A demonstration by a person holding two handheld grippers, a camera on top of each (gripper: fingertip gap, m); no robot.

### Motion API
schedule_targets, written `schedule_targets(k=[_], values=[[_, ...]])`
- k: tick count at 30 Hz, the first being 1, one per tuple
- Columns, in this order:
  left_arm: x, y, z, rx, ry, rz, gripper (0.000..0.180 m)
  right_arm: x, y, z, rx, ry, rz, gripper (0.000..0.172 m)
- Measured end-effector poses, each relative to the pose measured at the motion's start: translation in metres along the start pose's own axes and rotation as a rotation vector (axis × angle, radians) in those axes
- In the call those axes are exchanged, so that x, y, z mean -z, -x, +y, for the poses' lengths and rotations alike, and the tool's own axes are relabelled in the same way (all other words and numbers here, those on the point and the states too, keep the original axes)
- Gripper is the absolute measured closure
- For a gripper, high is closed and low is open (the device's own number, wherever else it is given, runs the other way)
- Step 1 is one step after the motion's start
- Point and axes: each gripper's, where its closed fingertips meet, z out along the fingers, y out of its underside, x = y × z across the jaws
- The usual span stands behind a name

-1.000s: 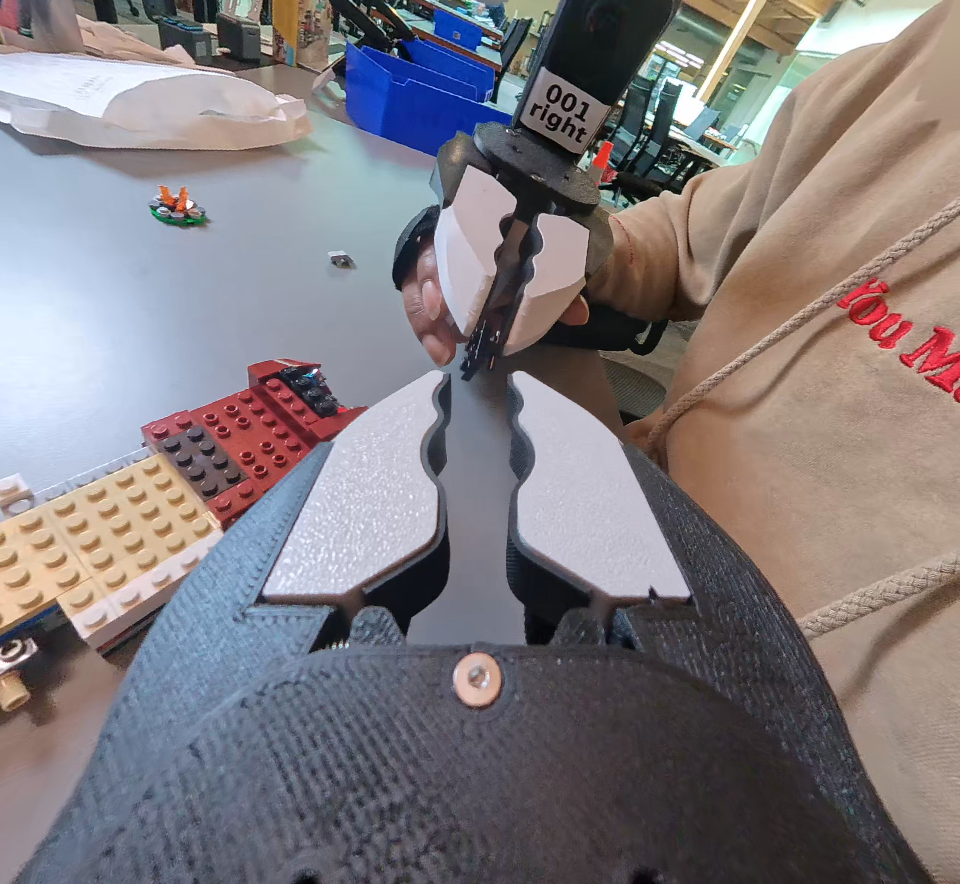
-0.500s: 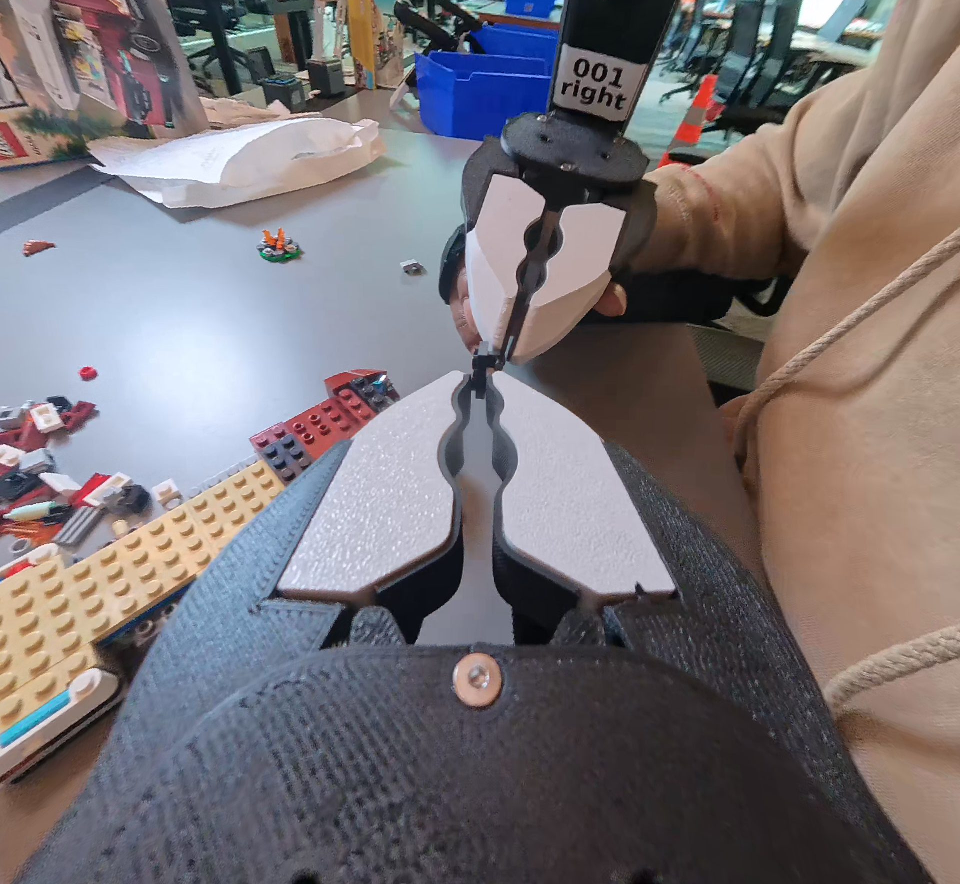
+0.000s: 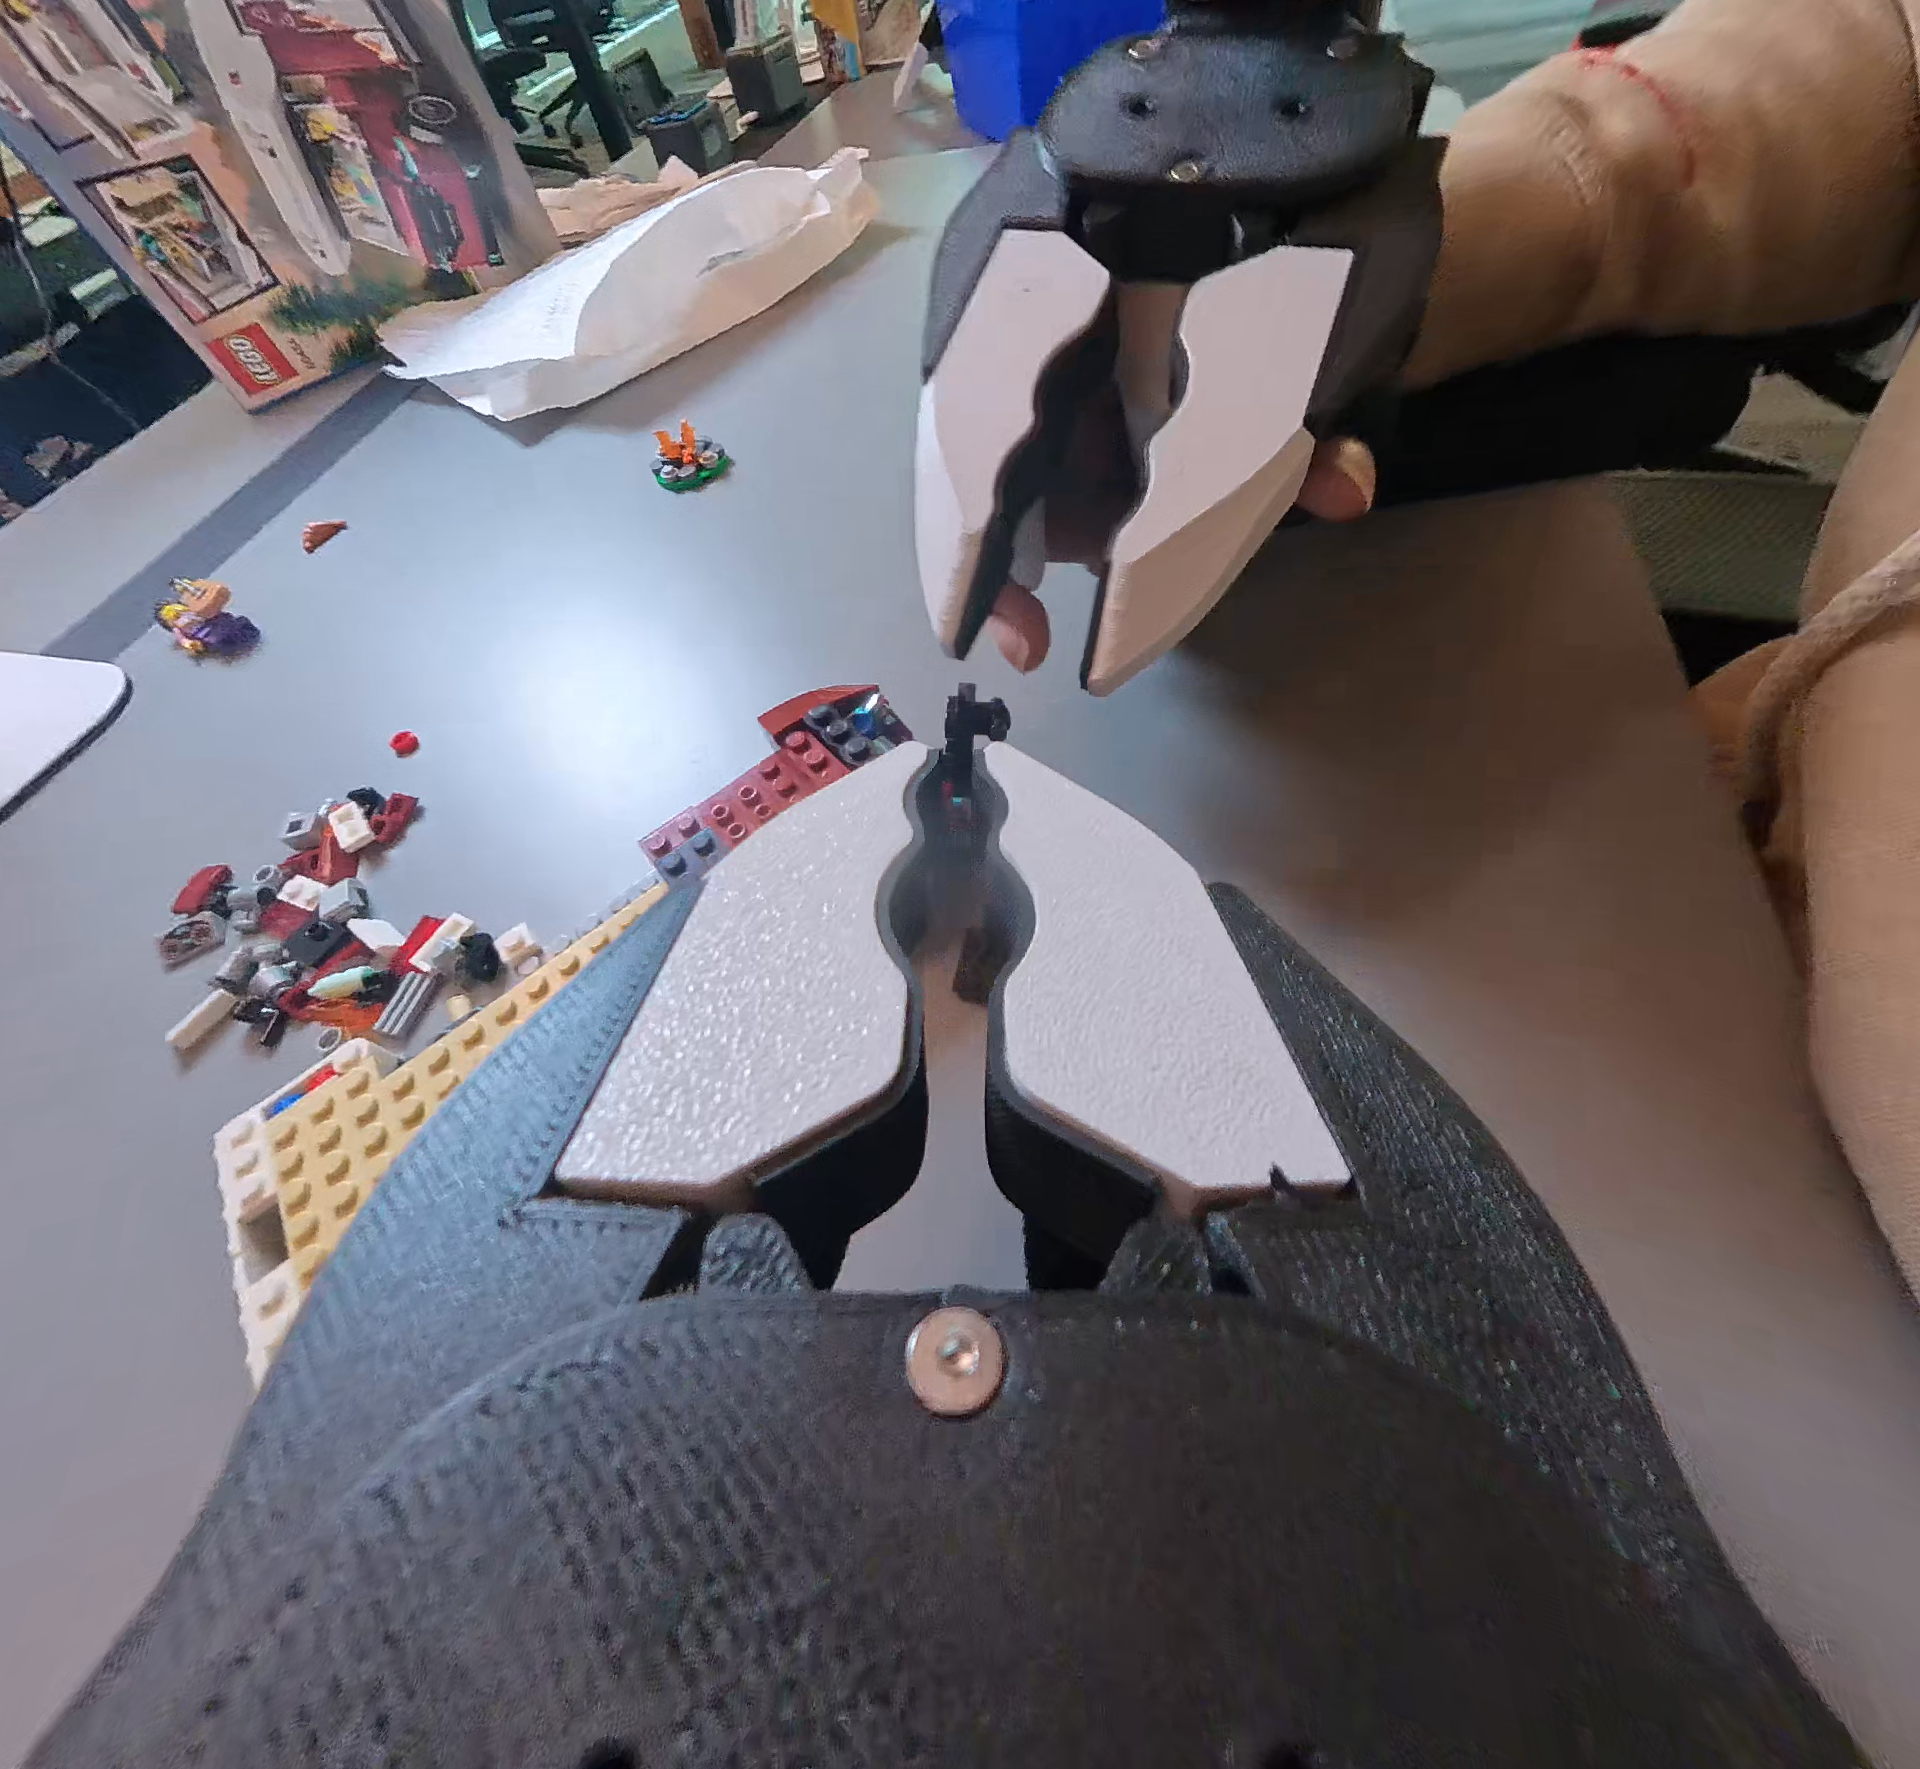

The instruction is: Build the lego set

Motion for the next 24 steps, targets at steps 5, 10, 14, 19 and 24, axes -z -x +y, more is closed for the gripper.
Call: schedule_targets(k=[5,10,14,19,24], values=[[-0.006,-0.016,0.001,-0.042,0.009,0.061,0.175,-0.006,0.010,0.005,0.057,0.042,-0.036,0.154],[-0.005,-0.020,0.001,-0.029,0.004,0.084,0.175,-0.006,0.012,0.007,0.084,0.055,-0.044,0.160],[-0.003,-0.019,-0.004,0.035,-0.032,0.110,0.175,-0.004,0.012,0.003,0.087,0.032,-0.044,0.160],[0.005,-0.018,-0.016,0.275,-0.121,0.229,0.170,0.003,0.011,-0.012,0.090,-0.061,-0.034,0.160],[0.010,-0.026,-0.023,0.459,-0.160,0.382,0.160,0.009,0.015,-0.017,0.118,-0.089,-0.064,0.160]])
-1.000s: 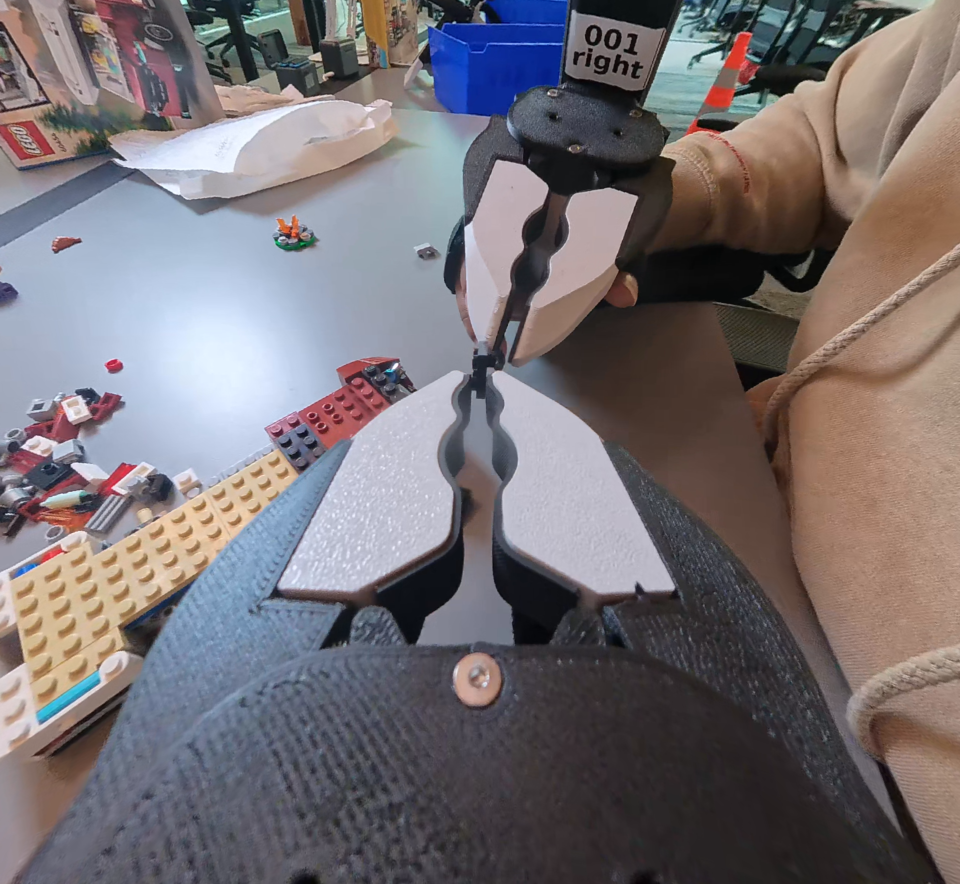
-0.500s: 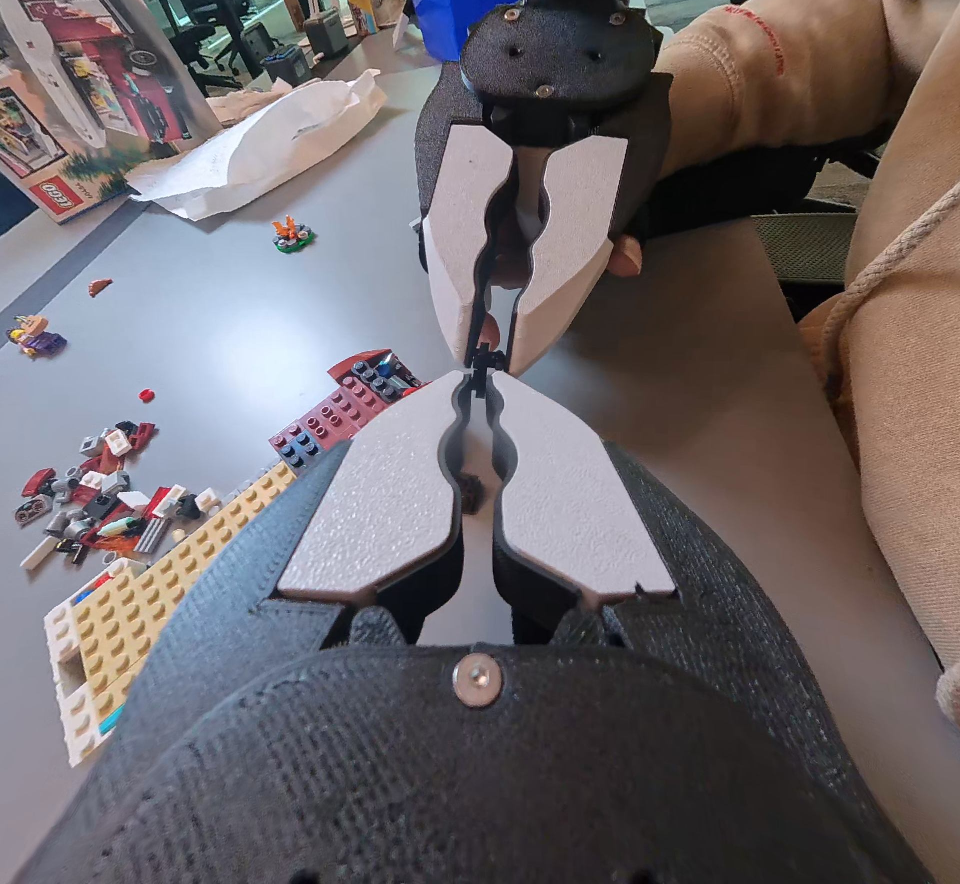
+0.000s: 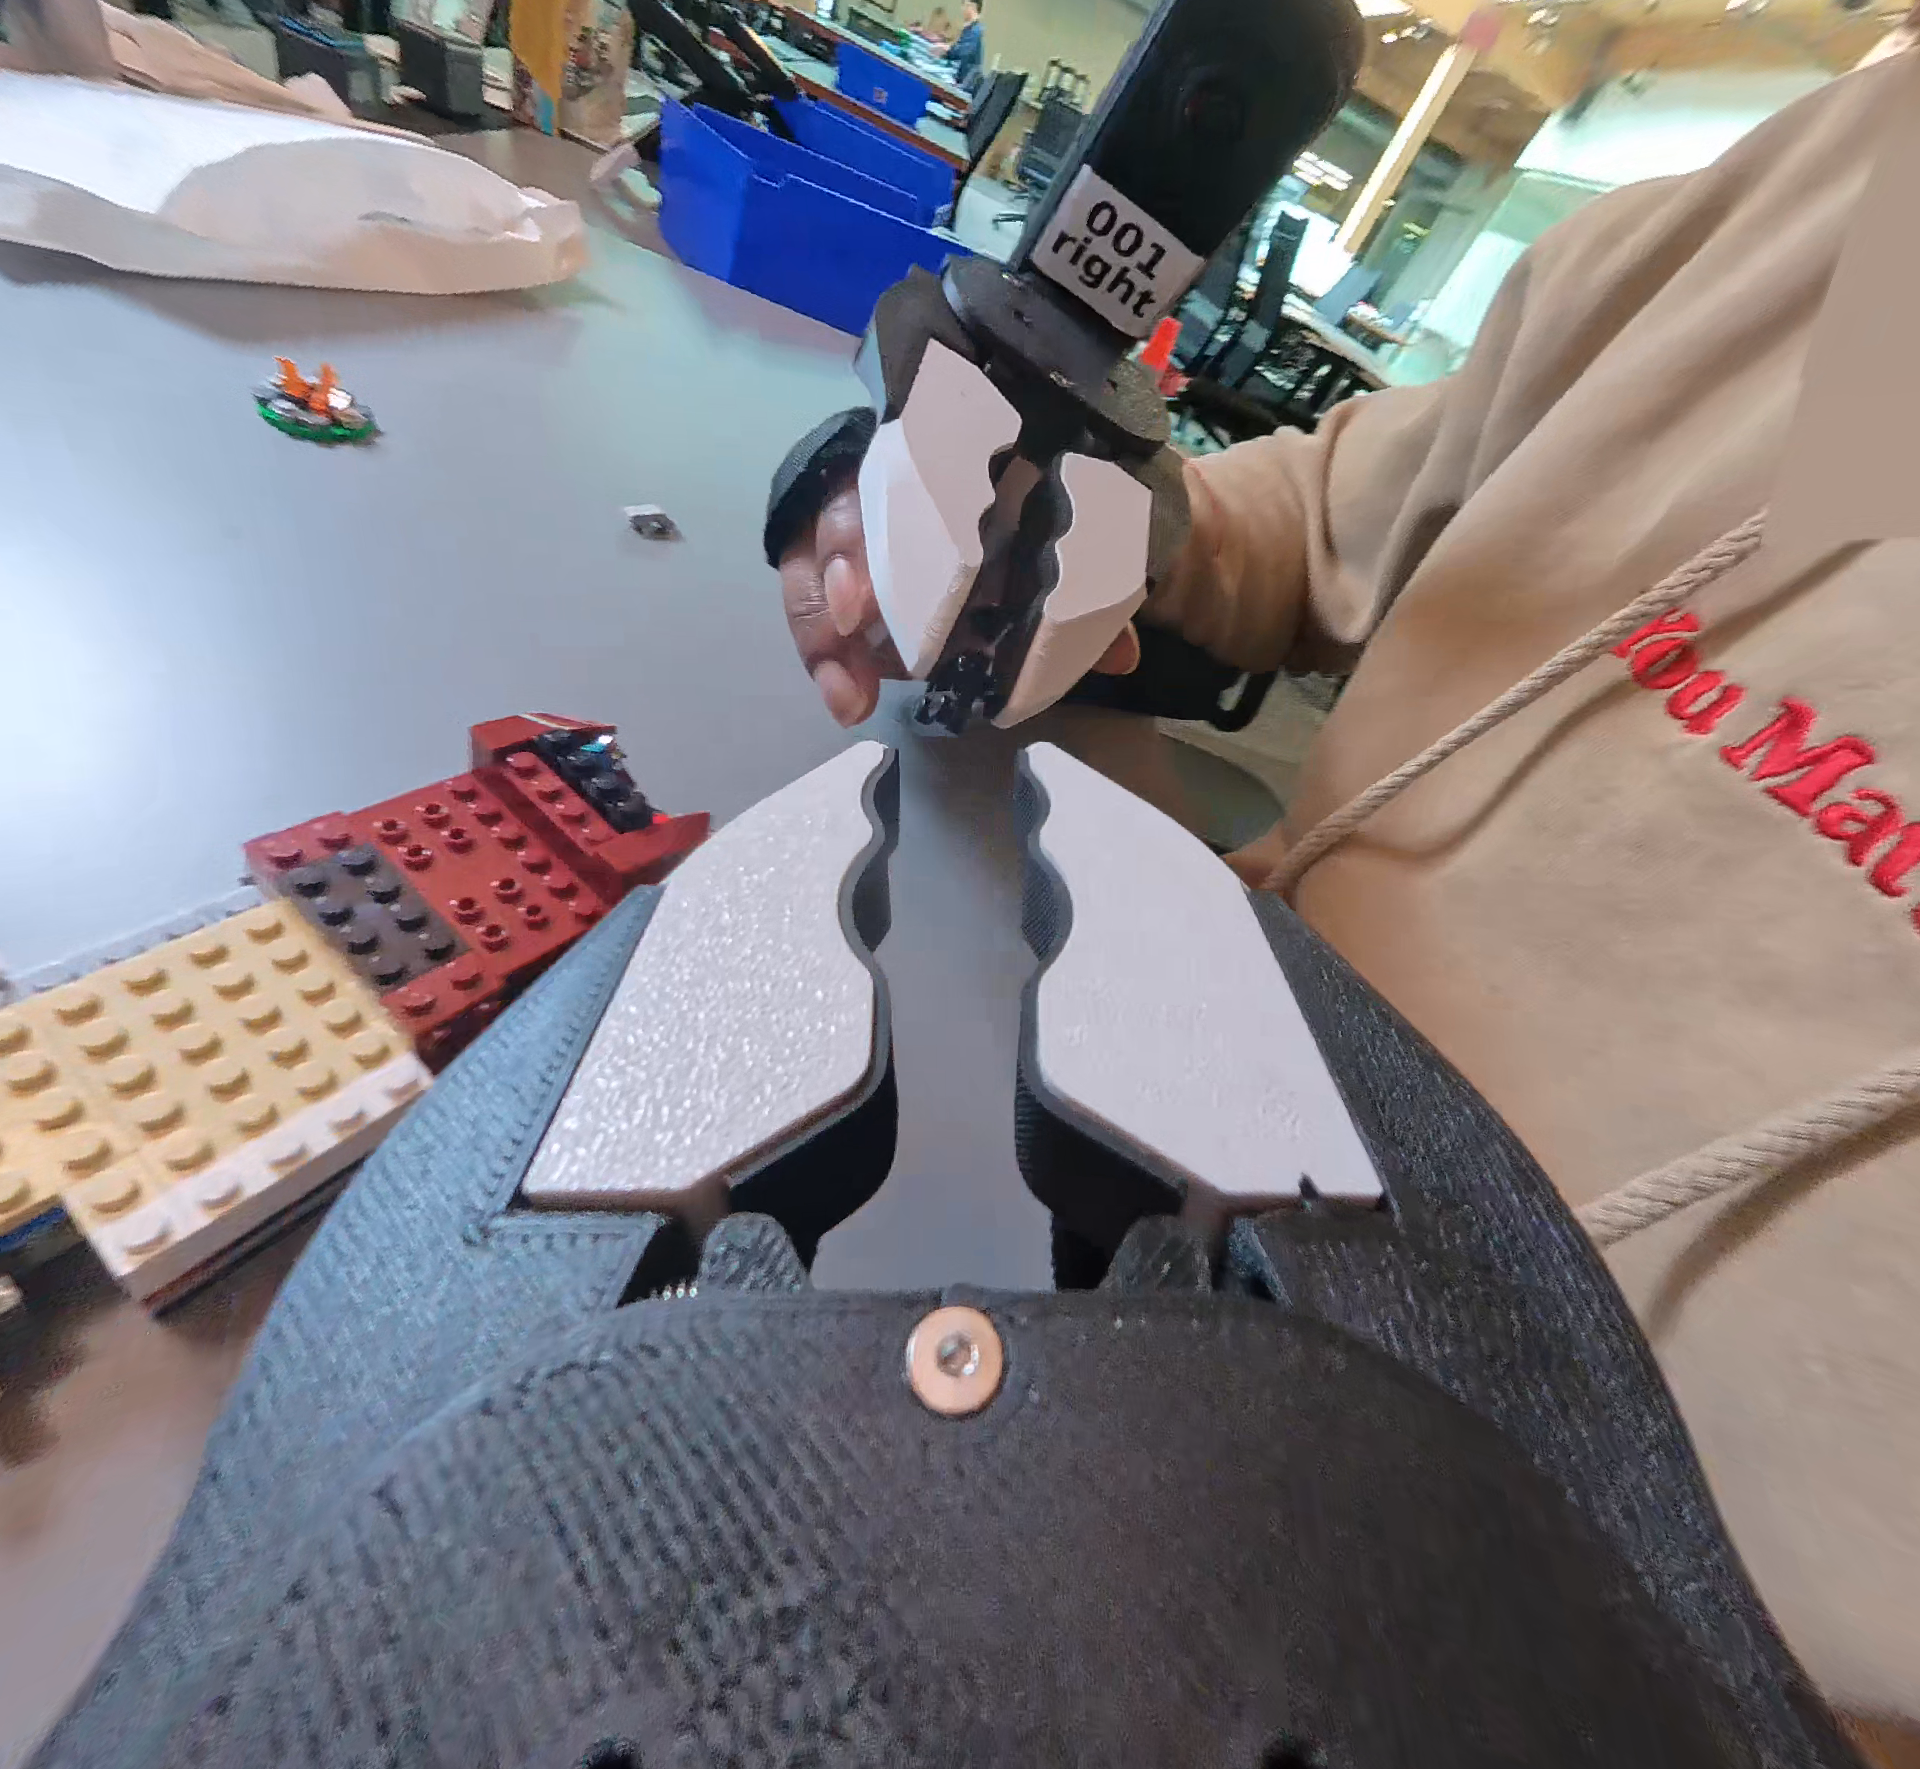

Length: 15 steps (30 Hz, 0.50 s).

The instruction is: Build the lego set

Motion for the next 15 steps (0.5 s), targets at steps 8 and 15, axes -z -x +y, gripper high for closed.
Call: schedule_targets(k=[8,15], values=[[-0.010,-0.015,0.017,0.063,0.082,0.097,0.155,0.004,0.023,0.007,0.118,0.052,-0.112,0.160],[-0.013,-0.016,0.021,0.088,0.102,0.100,0.166,0.000,0.028,0.012,0.174,0.080,-0.116,0.160]])
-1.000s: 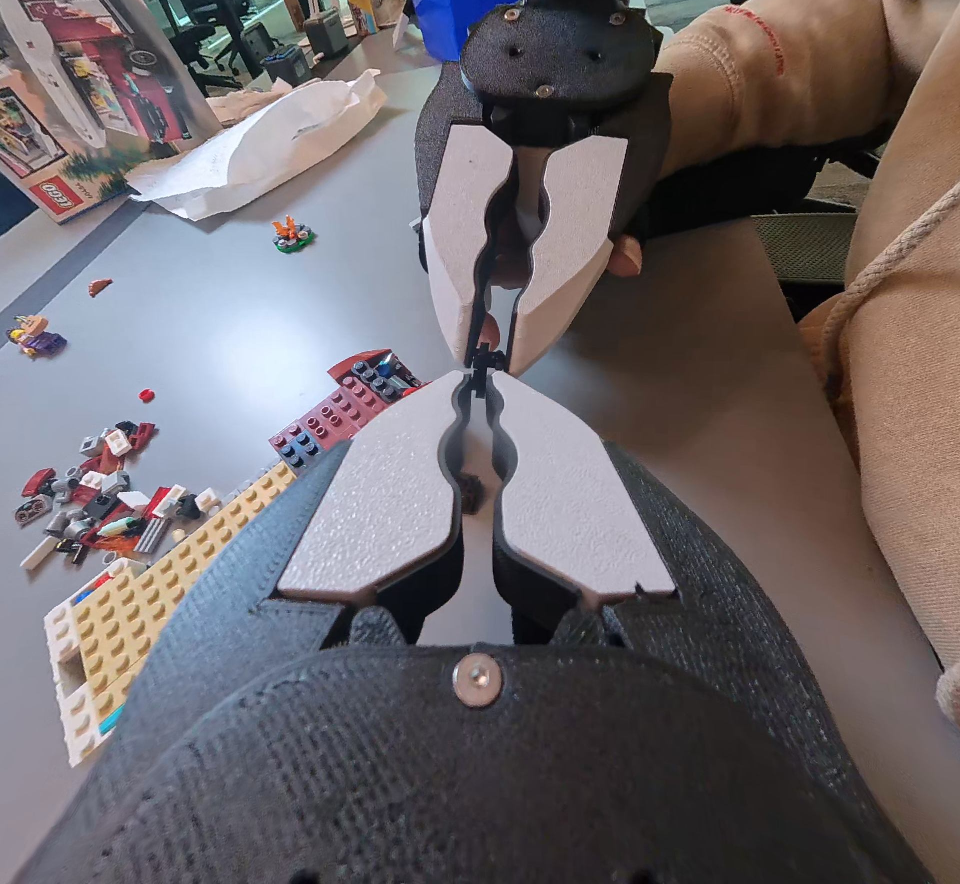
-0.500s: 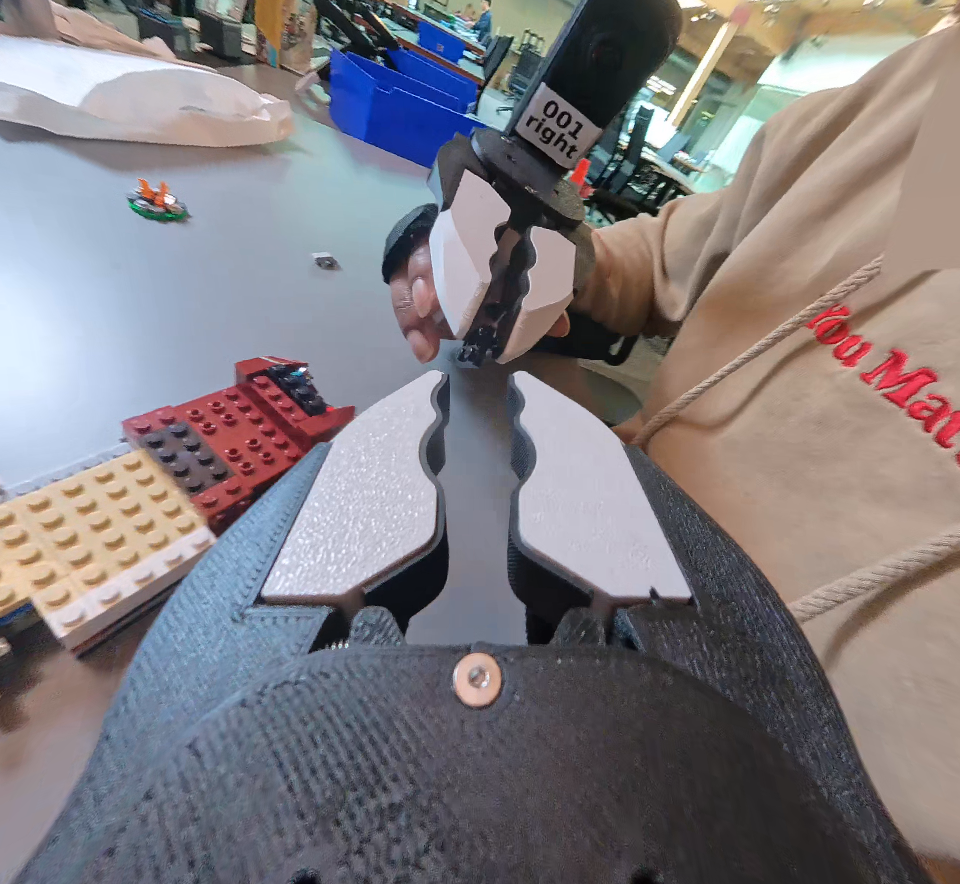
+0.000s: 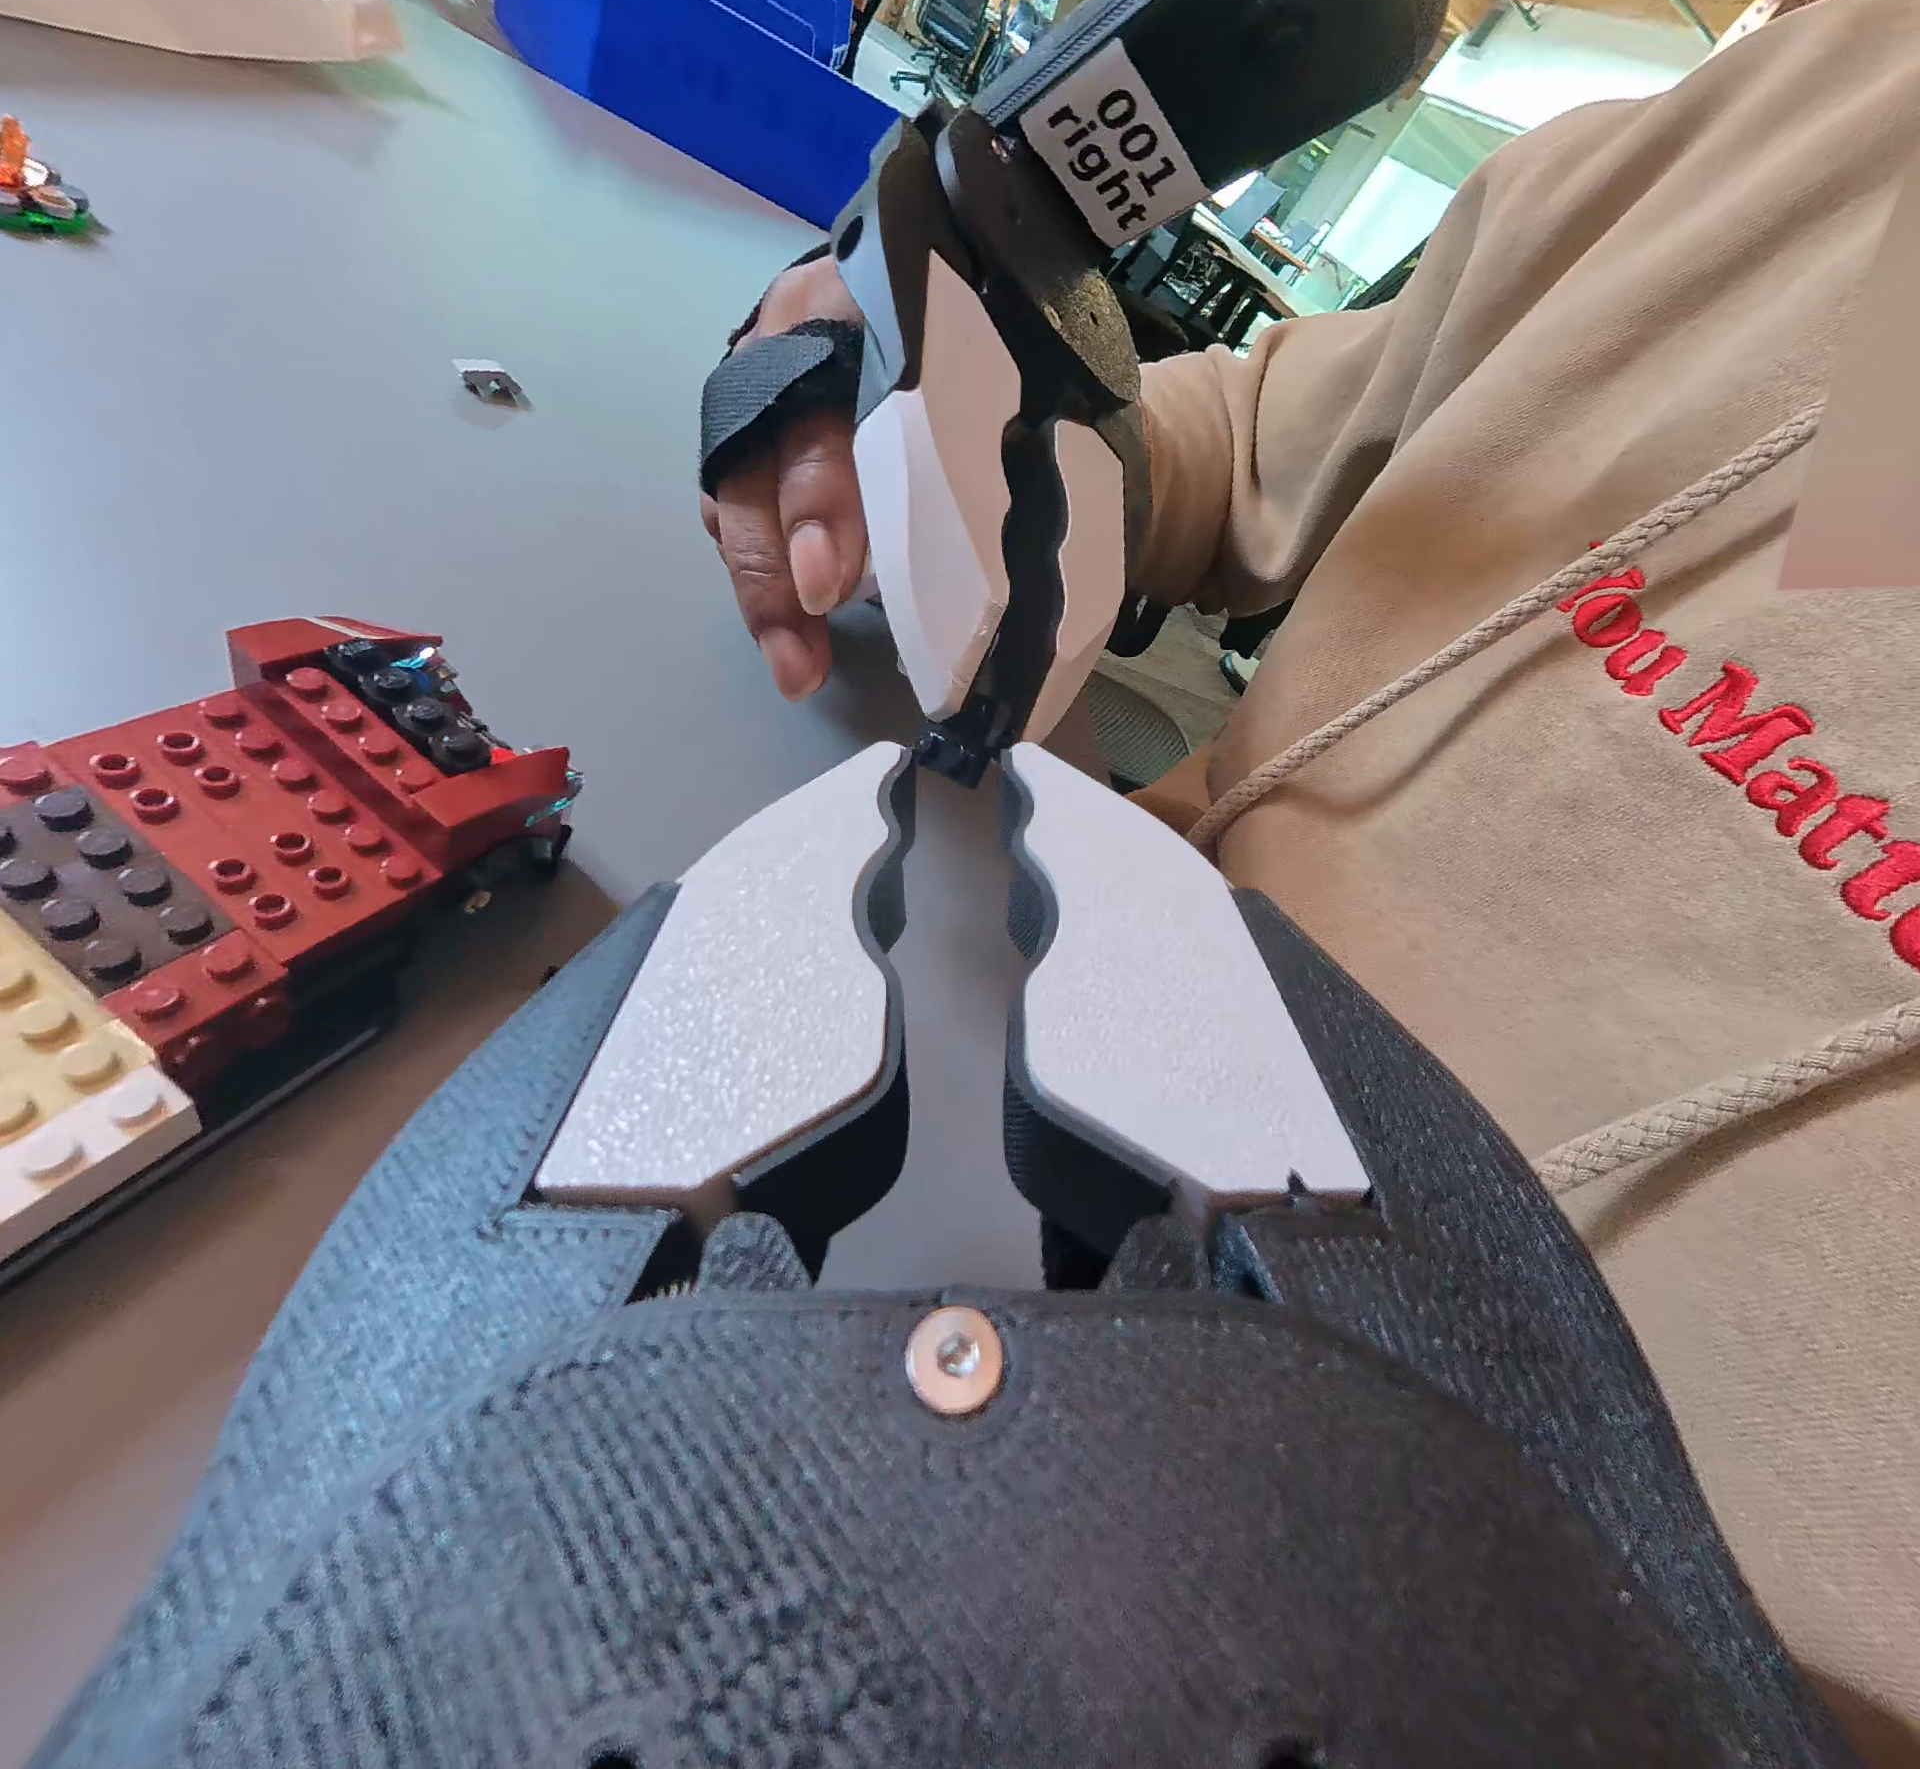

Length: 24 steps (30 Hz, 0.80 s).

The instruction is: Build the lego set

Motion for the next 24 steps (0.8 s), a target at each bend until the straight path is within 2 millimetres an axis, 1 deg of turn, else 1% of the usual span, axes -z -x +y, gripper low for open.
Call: schedule_targets(k=[6,8,10,13,16,19,24], values=[[0.001,0.007,0.000,0.005,0.002,-0.037,0.168,-0.001,-0.004,0.004,0.044,0.029,0.042,0.160],[0.002,0.012,-0.001,-0.004,-0.001,-0.074,0.173,-0.001,-0.009,0.007,0.040,0.048,0.078,0.160],[0.003,0.018,-0.002,-0.051,0.000,-0.127,0.174,-0.001,-0.015,0.011,0.027,0.072,0.107,0.159],[0.001,0.024,0.005,-0.115,0.061,-0.200,0.174,-0.001,-0.014,0.012,0.026,0.074,0.102,0.158],[0.000,0.025,0.010,-0.143,0.093,-0.217,0.174,-0.004,-0.010,0.015,0.035,0.097,0.082,0.158],[0.000,0.027,0.011,-0.151,0.104,-0.230,0.174,-0.005,-0.006,0.018,0.034,0.112,0.064,0.164],[0.003,0.030,0.008,-0.188,0.096,-0.264,0.176,-0.003,-0.011,0.016,0.002,0.093,0.077,0.172]])
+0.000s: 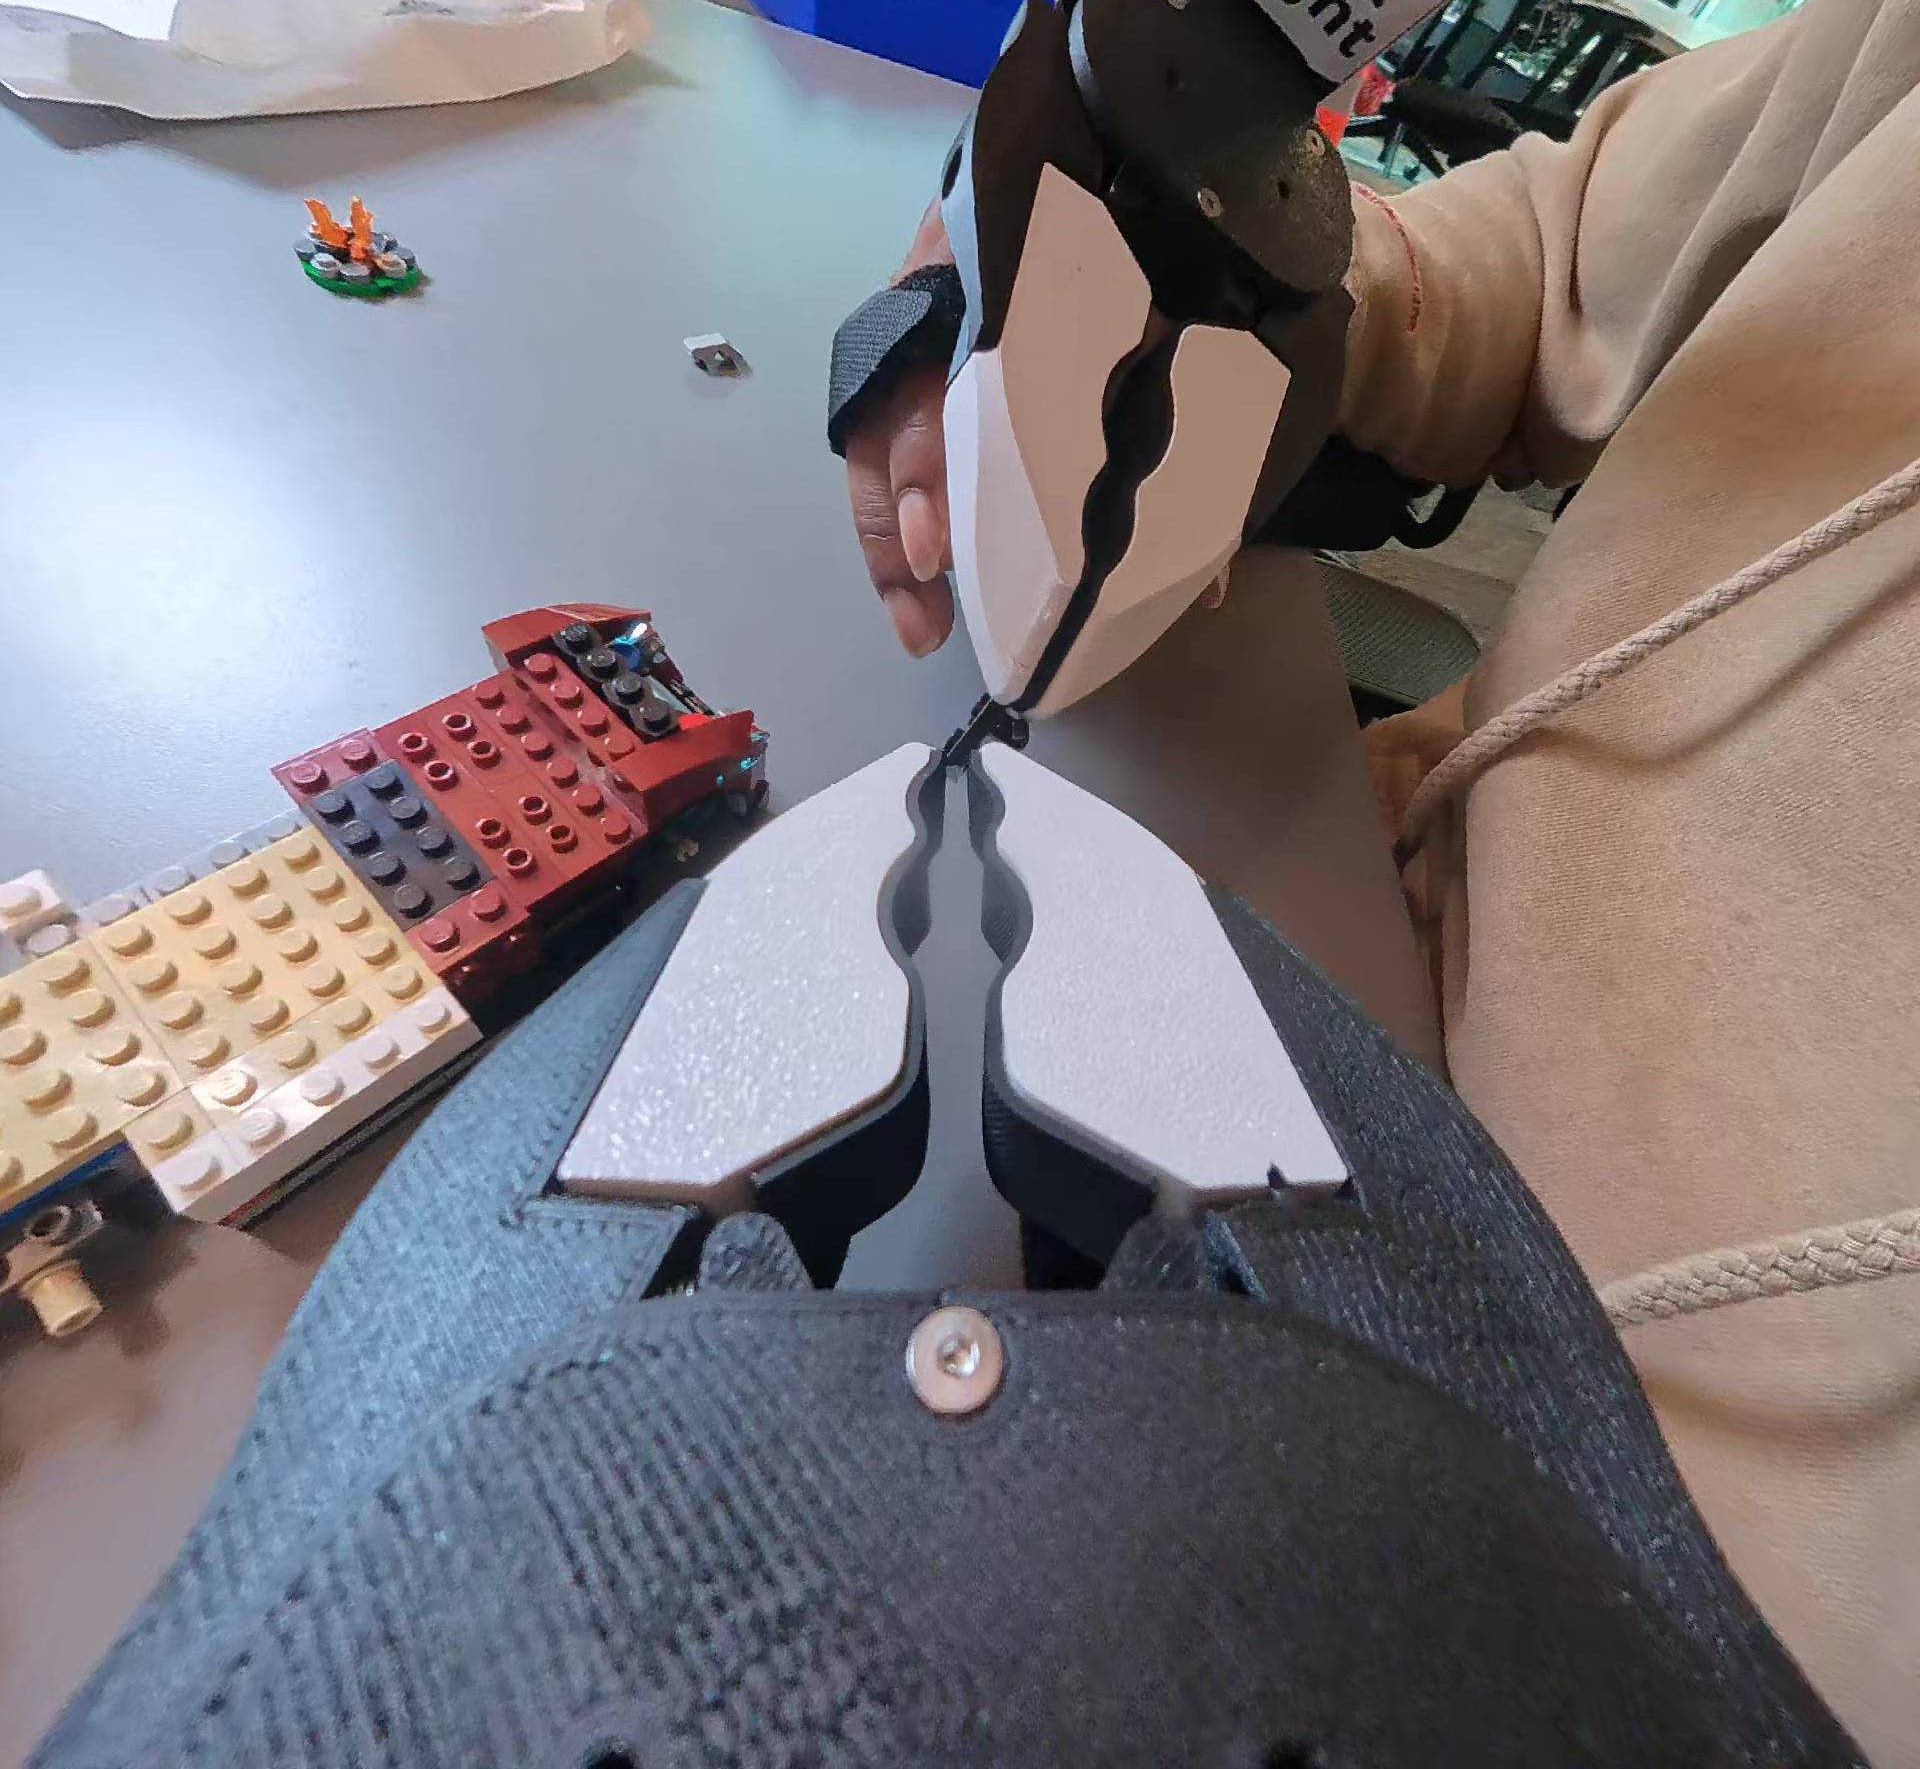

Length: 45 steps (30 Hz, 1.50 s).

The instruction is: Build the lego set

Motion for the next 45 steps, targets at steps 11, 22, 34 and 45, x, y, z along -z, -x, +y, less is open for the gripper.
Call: schedule_targets(k=[11,22,34,45], values=[[0.000,0.003,0.001,-0.116,0.027,-0.072,0.177,-0.006,0.000,0.008,0.002,0.055,0.002,0.160],[0.018,-0.002,-0.030,0.326,-0.215,0.216,0.157,0.008,-0.020,-0.016,0.172,-0.055,0.179,0.160],[0.005,-0.008,-0.016,0.300,-0.125,0.202,0.168,0.000,0.000,-0.004,0.403,0.057,0.153,0.160],[0.004,0.007,-0.019,0.073,-0.122,-0.010,0.180,0.003,-0.016,0.003,0.168,0.042,0.161,0.152]])
